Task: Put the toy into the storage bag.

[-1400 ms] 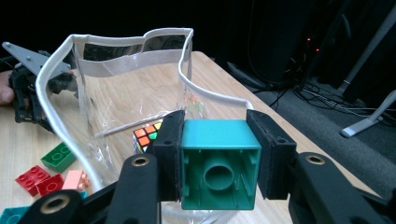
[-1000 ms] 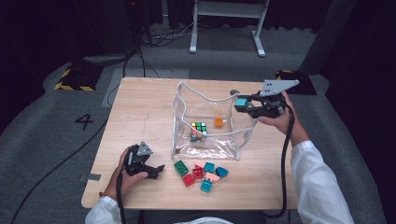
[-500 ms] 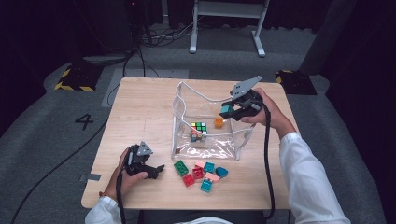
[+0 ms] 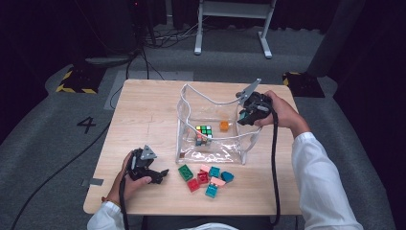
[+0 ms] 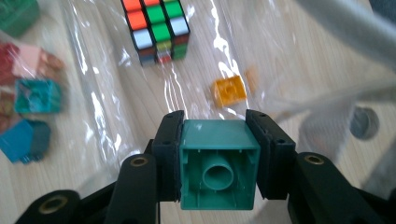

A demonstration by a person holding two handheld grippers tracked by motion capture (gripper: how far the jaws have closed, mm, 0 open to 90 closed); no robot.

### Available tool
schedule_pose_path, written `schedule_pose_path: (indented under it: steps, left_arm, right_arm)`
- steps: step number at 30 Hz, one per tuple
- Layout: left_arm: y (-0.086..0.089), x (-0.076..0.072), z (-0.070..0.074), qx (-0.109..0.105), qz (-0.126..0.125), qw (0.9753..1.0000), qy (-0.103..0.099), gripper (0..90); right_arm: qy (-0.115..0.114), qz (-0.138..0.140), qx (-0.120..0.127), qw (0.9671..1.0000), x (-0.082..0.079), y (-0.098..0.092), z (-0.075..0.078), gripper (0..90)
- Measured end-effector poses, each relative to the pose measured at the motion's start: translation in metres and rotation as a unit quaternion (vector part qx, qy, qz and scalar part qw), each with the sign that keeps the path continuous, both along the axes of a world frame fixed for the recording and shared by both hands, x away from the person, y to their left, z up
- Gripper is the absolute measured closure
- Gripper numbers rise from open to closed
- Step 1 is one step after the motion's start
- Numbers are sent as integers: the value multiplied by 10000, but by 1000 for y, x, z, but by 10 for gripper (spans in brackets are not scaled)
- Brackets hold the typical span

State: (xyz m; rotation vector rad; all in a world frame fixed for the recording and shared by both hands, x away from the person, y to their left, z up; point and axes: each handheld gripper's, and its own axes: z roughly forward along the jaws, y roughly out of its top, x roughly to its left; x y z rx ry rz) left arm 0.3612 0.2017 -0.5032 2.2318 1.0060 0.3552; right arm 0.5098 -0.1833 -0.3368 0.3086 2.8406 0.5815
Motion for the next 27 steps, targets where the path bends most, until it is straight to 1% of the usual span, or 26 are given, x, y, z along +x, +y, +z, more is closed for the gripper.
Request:
schedule_pose_path:
  steps: [2, 3, 5, 9, 11, 14, 16, 17, 19, 20, 21, 22, 23, 24, 25, 26, 27]
  left_arm:
    - [0, 0, 0, 0, 0, 10000, 1, 43]
    - [0, 0, 0, 0, -1, 10000, 1, 43]
    - [0, 0, 0, 6, -4, 10000, 1, 43]
    - [0, 0, 0, 8, -5, 10000, 1, 43]
    - [0, 0, 0, 6, -5, 10000, 1, 43]
    - [0, 0, 0, 5, -3, 10000, -1, 43]
    - [0, 0, 0, 0, 0, 10000, 1, 43]
    - [0, 0, 0, -2, 1, 10000, 1, 43]
    - [0, 0, 0, 7, -5, 10000, 0, 43]
    - [0, 0, 0, -1, -2, 10000, 1, 43]
    - [0, 0, 0, 1, -1, 10000, 0, 43]
    - [0, 0, 0, -9, -8, 10000, -3, 42]
    - [-1, 0, -1, -62, -20, 10000, 52, 42]
    - [-1, 0, -1, -59, -20, 10000, 50, 41]
    - [-1, 0, -1, -61, -19, 10000, 50, 41]
    - [-1, 0, -1, -62, -20, 10000, 51, 41]
    - [-1, 0, -1, -63, -27, 10000, 51, 41]
  right_arm:
    - [-2, -93, -116, 9999, 0, -4, 0, 590]
    - [-21, -92, -143, 9999, 0, -5, 1, 590]
    - [-17, -42, -168, 9998, -2, -7, 2, 590]
    - [-29, -62, -196, 9998, -2, -10, 3, 589]
    - [-14, -60, -97, 9999, -2, -11, 3, 588]
    - [9, 46, 172, 9998, -4, -12, 5, 584]
    - [-47, 108, 275, 9996, -5, -12, 7, 544]
    - [-88, 93, 332, 9994, -7, -12, 8, 520]
    - [-116, 113, 401, 9991, -8, -13, 10, 512]
    - [-64, 66, 485, 9988, -11, -14, 11, 501]
    - [-115, 96, 531, 9985, -11, -16, 12, 482]
    - [-119, 35, 626, 9980, -14, -18, 15, 474]
    - [-125, 5, 716, 9974, -15, -20, 16, 464]
    - [-170, -9, 867, 9961, -17, -24, 18, 449]
    - [-193, -34, 944, 9953, -19, -26, 19, 433]
    - [-241, -59, 1048, 9942, -21, -30, 21, 412]
    - [-368, -79, 1156, 9926, -24, -33, 23, 391]
